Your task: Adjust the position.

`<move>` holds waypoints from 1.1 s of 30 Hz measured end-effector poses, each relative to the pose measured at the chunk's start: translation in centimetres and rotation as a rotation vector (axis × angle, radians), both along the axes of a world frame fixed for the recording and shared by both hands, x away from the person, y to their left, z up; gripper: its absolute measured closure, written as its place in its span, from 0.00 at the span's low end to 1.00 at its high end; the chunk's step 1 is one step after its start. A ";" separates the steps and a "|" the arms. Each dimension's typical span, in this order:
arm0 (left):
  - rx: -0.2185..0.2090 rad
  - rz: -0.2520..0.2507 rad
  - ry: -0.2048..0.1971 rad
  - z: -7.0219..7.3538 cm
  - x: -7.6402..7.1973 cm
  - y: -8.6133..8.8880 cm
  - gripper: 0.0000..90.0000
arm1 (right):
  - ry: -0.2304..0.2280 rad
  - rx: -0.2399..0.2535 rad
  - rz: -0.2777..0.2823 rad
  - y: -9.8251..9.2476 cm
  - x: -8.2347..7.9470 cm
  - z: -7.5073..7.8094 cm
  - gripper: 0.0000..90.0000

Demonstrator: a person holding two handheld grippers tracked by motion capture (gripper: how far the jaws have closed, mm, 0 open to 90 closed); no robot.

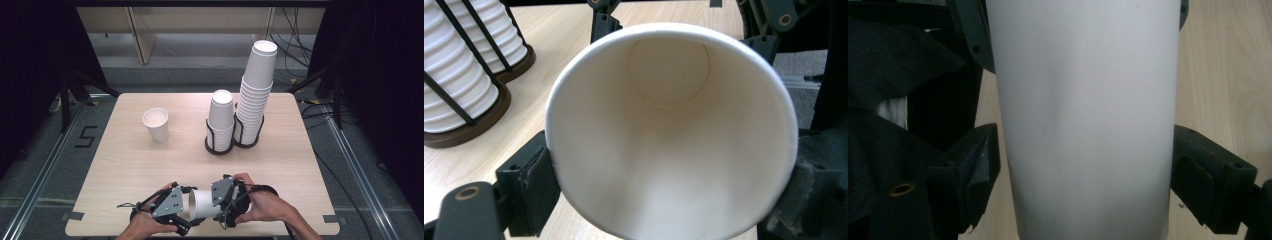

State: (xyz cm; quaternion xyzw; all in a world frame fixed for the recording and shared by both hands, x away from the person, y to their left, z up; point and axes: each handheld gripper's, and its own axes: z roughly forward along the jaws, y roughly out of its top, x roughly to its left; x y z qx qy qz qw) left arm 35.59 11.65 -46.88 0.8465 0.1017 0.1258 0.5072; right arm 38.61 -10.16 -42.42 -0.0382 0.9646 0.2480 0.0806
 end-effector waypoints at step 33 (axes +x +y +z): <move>-0.318 0.039 0.050 -0.2 0.3 0.9 0.09 | 0.163 0.306 0.037 -1.7 1.9 -0.2 0.25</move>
